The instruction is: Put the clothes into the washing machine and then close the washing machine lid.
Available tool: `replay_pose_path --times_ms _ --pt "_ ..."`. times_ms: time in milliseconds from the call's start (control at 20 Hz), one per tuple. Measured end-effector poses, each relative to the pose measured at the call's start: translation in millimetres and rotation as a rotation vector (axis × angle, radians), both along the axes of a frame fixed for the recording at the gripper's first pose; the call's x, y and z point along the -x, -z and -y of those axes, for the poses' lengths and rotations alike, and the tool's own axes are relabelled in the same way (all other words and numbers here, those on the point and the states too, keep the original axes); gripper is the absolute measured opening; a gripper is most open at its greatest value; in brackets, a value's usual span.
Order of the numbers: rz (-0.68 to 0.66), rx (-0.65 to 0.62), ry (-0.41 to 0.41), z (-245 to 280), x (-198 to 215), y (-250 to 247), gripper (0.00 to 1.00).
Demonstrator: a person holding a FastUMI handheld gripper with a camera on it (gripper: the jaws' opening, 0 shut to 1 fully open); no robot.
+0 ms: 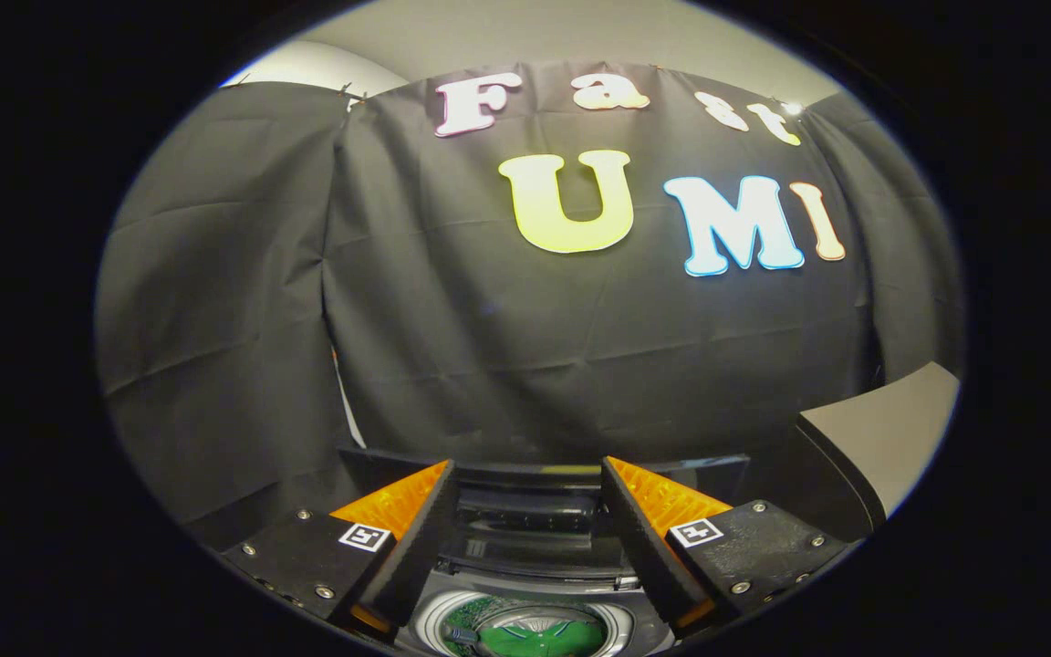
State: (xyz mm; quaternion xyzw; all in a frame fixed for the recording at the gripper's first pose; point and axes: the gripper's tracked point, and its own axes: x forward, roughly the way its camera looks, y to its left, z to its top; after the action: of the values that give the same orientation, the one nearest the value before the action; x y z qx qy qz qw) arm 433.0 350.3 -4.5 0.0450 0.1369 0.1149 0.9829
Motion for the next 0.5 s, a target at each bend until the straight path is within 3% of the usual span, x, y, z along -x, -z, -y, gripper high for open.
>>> replay_pose_path --times_ms 500 --pt "-0.14 0.072 0.031 -20 -64 16 0.96"
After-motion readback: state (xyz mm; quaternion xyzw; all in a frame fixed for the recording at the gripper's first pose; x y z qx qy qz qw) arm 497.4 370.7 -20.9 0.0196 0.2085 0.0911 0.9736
